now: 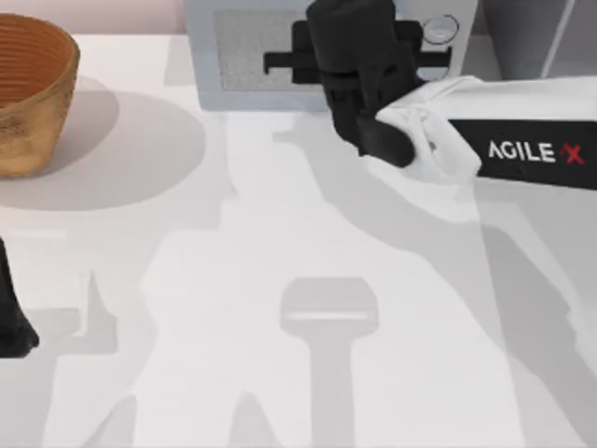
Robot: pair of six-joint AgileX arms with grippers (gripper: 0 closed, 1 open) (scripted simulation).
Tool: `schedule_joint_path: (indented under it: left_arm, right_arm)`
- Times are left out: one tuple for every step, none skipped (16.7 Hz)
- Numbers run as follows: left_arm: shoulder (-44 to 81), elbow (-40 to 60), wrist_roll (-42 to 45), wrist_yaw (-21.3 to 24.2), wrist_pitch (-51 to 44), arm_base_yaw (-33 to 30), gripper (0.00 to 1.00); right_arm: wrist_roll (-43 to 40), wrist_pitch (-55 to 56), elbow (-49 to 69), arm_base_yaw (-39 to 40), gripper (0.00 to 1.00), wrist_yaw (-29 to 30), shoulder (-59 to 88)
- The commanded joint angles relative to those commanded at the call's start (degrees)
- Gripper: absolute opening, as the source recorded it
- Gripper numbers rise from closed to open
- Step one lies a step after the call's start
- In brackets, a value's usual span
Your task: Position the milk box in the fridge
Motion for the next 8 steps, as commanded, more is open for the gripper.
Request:
schedule_joint_path:
  left_arm:
    - [0.0, 0.0, 0.0, 0.0, 0.0, 0.0, 1.0]
    - [0.0, 0.0, 0.0, 0.0, 0.0, 0.0, 1.0]
    - [0.0, 0.0, 0.0, 0.0, 0.0, 0.0, 1.0]
    - [0.0, 0.0, 0.0, 0.0, 0.0, 0.0, 1.0]
    - [0.0, 0.0, 0.0, 0.0, 0.0, 0.0, 1.0]
    - [0.0, 0.0, 0.0, 0.0, 0.0, 0.0, 1.0]
    - [0.0, 0.0, 0.0, 0.0, 0.0, 0.0, 1.0]
    - [0.0, 0.0, 0.0, 0.0, 0.0, 0.0, 1.0]
  right_arm:
    - [0.1, 0.1, -0.1, 0.2, 0.0, 0.0, 0.1]
    - [0.1, 0.1, -0.1, 0.2, 0.0, 0.0, 0.1]
    - [-0.1, -0.1, -0.5, 0.4, 0.0, 0.1, -0.4]
    - [-0.3, -0.4, -1.5, 0.6, 0.0, 0.1, -1.6]
    - [-0.4, -0.6, -2.9, 0.9, 0.0, 0.2, -3.4]
    - [-0.6, -0.6, -4.5, 1.0, 0.0, 0.1, -5.8]
    - [-0.7, -0.5, -6.5, 0.9, 0.0, -0.2, -8.7]
    - [-0.8, -0.3, -8.9, 0.6, 0.0, -0.5, -12.3]
